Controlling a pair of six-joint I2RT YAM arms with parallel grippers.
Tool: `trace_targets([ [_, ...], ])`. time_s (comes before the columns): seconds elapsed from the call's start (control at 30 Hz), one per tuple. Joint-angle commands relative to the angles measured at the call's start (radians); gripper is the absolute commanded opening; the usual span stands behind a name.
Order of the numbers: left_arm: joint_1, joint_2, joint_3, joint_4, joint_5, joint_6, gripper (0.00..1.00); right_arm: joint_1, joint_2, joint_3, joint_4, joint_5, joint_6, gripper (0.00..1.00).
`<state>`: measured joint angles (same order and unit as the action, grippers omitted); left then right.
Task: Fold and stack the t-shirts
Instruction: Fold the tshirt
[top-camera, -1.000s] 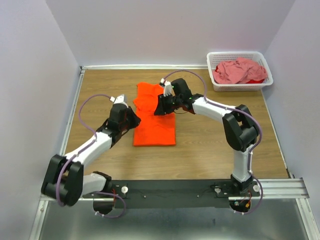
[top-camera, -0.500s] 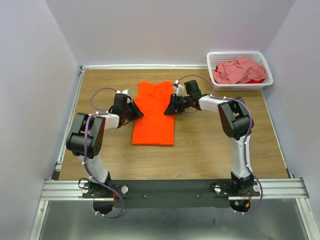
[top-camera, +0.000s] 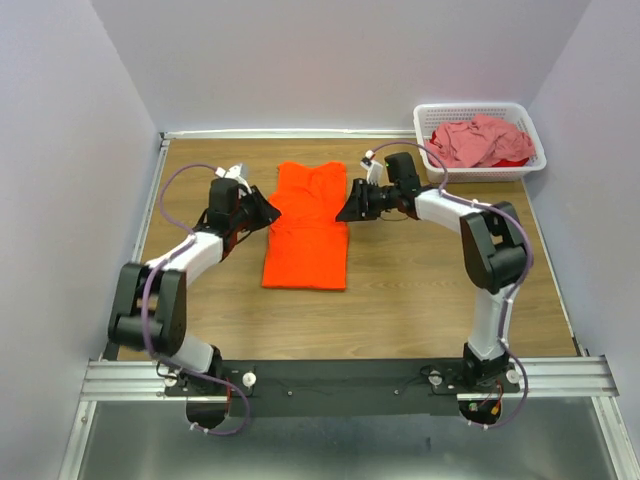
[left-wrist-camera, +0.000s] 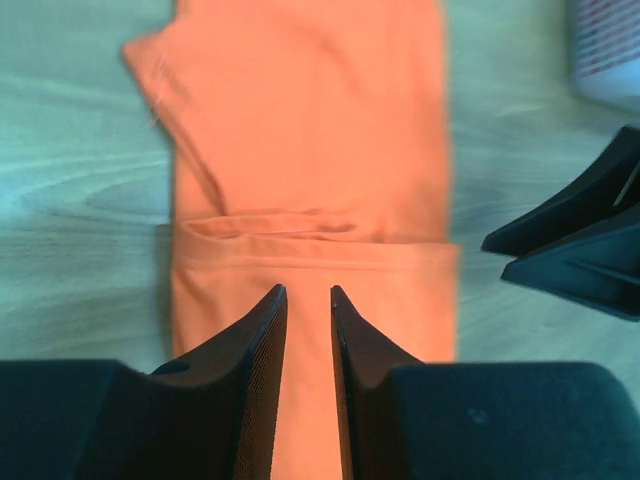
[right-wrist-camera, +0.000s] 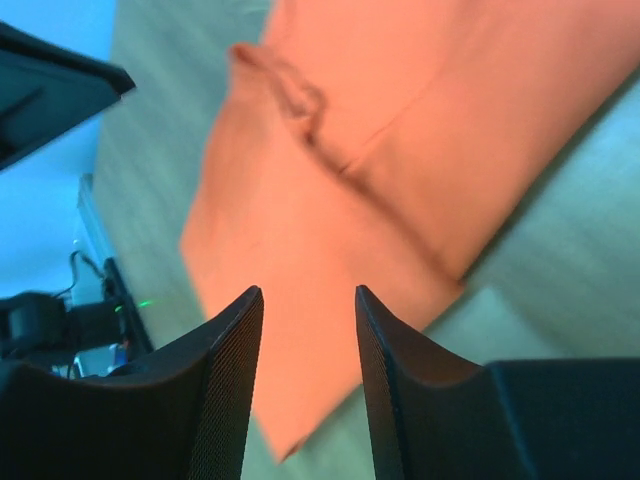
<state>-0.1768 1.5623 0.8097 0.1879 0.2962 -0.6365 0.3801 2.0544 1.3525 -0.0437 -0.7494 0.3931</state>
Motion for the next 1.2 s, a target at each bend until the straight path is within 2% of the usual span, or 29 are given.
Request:
trace_targets([
  [0.0, 0.005, -0.163, -0.09, -0.087, -0.037, 0.023, 0.33, 0.022, -0.186, -0.102, 0.007, 0.013, 0.036, 0.52],
  [0.1, -0.012, -0.269, -0.184, -0.113, -0.023, 0.005, 0.33, 0.075, -0.209, -0.167, 0.021, -0.059, 0.059, 0.55],
  [0.2, -0.027, -0.307, -0.266, -0.142, 0.01, -0.014, 0.33, 0.134, -0.182, -0.208, 0.021, -0.137, 0.058, 0.55],
  [0.33, -0.039, -0.343, -0.351, -0.153, 0.017, -0.032, 0.31, 0.253, -0.169, -0.268, 0.034, -0.114, 0.049, 0.54],
  [0.4, -0.043, -0.346, -0.379, -0.151, 0.018, -0.041, 0.29, 0.261, -0.159, -0.317, 0.114, -0.116, 0.07, 0.54],
  [0.67, -0.05, -0.303, -0.432, -0.15, 0.001, -0.054, 0.24, 0.249, -0.019, -0.38, 0.177, -0.119, 0.026, 0.52],
  [0.83, -0.049, -0.301, -0.457, -0.148, 0.006, -0.095, 0.23, 0.172, 0.035, -0.44, 0.212, -0.136, 0.007, 0.5],
  [1.07, -0.05, -0.317, -0.446, -0.171, 0.003, -0.098, 0.21, 0.071, -0.043, -0.52, 0.202, -0.123, -0.008, 0.5],
  [1.17, -0.059, -0.332, -0.426, -0.179, 0.017, -0.091, 0.21, 0.057, -0.086, -0.501, 0.13, -0.114, -0.043, 0.5],
])
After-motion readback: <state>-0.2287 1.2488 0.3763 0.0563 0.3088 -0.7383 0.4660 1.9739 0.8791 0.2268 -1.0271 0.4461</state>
